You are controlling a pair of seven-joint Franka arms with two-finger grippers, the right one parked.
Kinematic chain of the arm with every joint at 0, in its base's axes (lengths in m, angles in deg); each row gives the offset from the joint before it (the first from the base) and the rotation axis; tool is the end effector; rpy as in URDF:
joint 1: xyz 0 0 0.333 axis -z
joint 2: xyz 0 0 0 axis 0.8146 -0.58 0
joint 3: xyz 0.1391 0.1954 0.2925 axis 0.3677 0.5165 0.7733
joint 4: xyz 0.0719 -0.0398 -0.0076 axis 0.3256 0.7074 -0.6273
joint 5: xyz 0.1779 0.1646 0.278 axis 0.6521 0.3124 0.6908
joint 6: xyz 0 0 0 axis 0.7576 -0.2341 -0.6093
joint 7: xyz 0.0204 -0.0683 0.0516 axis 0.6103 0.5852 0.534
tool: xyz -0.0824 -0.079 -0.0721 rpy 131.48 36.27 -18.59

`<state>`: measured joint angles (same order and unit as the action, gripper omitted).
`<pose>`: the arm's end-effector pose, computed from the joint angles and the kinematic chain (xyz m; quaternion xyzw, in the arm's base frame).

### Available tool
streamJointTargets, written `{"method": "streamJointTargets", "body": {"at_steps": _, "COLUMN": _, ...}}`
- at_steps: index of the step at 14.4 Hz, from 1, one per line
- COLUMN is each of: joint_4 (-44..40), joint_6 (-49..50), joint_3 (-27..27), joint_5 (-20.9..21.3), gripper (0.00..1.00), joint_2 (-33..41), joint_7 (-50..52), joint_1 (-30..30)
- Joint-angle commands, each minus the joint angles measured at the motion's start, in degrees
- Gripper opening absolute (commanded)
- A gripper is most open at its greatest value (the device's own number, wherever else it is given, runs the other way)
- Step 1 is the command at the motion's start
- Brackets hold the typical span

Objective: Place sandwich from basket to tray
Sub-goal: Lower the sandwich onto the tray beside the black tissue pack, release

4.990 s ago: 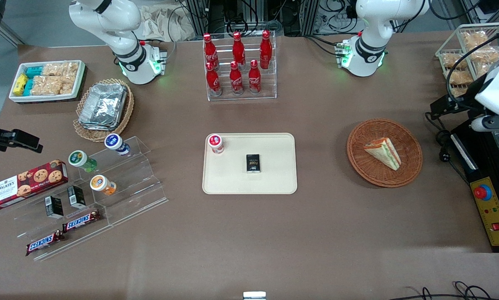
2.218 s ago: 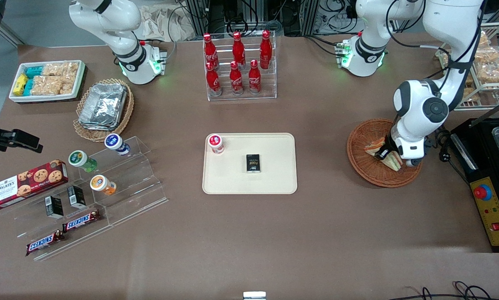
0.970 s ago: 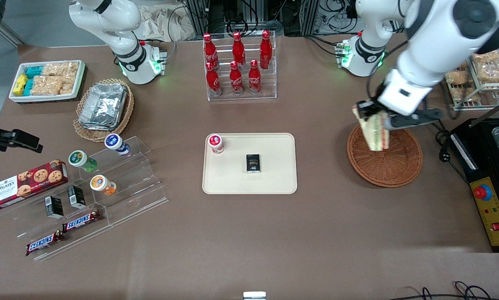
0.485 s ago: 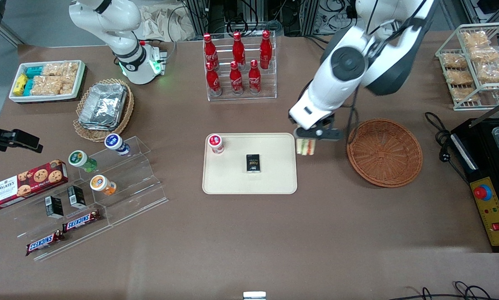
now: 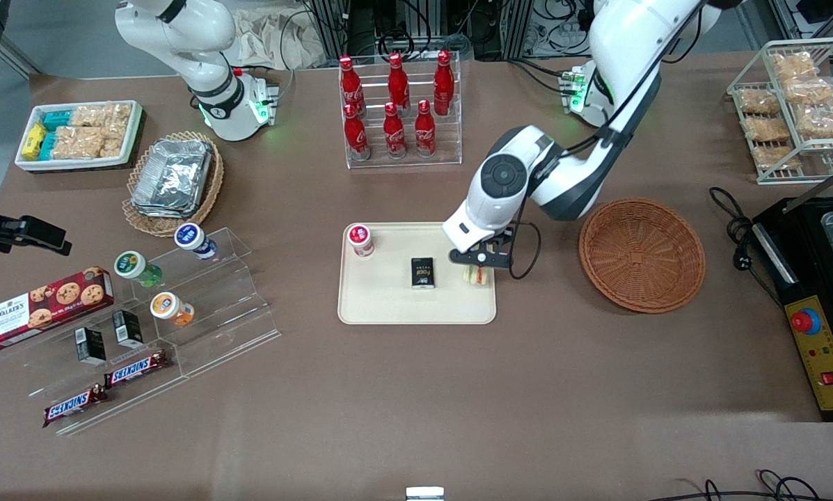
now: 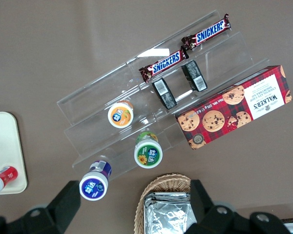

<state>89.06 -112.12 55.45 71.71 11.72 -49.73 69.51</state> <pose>0.4903 -0.3887 0.3028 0.9968 -0.0584 -0.0532 0.0128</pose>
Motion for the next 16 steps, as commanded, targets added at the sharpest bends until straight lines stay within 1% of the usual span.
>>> {"method": "streamJointTargets", "body": {"at_steps": 1, "joint_4": -0.97, "joint_6": -2.23, "joint_3": 0.11, "joint_5": 5.0, "gripper": 0.0, "joint_2": -3.82, "joint_7": 4.22, "joint_1": 0.24}}
{"method": "streamJointTargets", "body": {"at_steps": 4, "joint_4": -0.97, "joint_6": -5.23, "joint_3": 0.2, "joint_5": 8.78, "gripper": 0.0, "joint_2": -6.64, "joint_7": 8.53, "joint_1": 1.03}}
{"method": "streamJointTargets", "body": {"at_steps": 5, "joint_4": -1.05, "joint_6": -5.32, "joint_3": 0.2, "joint_5": 9.93, "gripper": 0.21, "joint_2": -7.26, "joint_7": 9.93, "joint_1": 1.03}}
{"method": "streamJointTargets", "body": {"at_steps": 6, "joint_4": -1.4, "joint_6": -5.41, "joint_3": 0.2, "joint_5": 11.42, "gripper": 0.86, "joint_2": -8.05, "joint_7": 11.86, "joint_1": 1.38}}
{"method": "streamJointTargets", "body": {"at_steps": 7, "joint_4": -2.02, "joint_6": -5.41, "joint_3": 0.2, "joint_5": 12.56, "gripper": 1.0, "joint_2": -8.4, "joint_7": 14.14, "joint_1": 1.99}}
{"method": "streamJointTargets", "body": {"at_steps": 9, "joint_4": -2.9, "joint_6": -5.41, "joint_3": 0.2, "joint_5": 12.05, "gripper": 1.0, "joint_2": -7.97, "joint_7": 17.84, "joint_1": 1.65}}
{"method": "streamJointTargets", "body": {"at_steps": 10, "joint_4": -3.51, "joint_6": -5.41, "joint_3": 0.2, "joint_5": 11.61, "gripper": 1.0, "joint_2": -7.7, "joint_7": 18.2, "joint_1": 1.39}}
{"method": "streamJointTargets", "body": {"at_steps": 11, "joint_4": -4.12, "joint_6": -5.41, "joint_3": 0.11, "joint_5": 10.91, "gripper": 1.0, "joint_2": -7.53, "joint_7": 17.86, "joint_1": -0.18}}
{"method": "streamJointTargets", "body": {"at_steps": 12, "joint_4": -5.0, "joint_6": -4.8, "joint_3": -0.67, "joint_5": 9.6, "gripper": 1.0, "joint_2": -6.57, "joint_7": 18.12, "joint_1": -1.68}}
{"method": "streamJointTargets", "body": {"at_steps": 13, "joint_4": -6.49, "joint_6": -3.66, "joint_3": -1.12, "joint_5": 7.5, "gripper": 1.0, "joint_2": -4.56, "joint_7": 18.29, "joint_1": -1.87}}
{"method": "streamJointTargets", "body": {"at_steps": 14, "joint_4": -7.11, "joint_6": 0.17, "joint_3": -1.03, "joint_5": 5.56, "gripper": 1.0, "joint_2": -1.49, "joint_7": 17.51, "joint_1": -3.0}}
{"method": "streamJointTargets", "body": {"at_steps": 16, "joint_4": -12.18, "joint_6": 13.5, "joint_3": -1.12, "joint_5": 5.02, "gripper": 1.0, "joint_2": 3.79, "joint_7": 15.06, "joint_1": -4.5}}
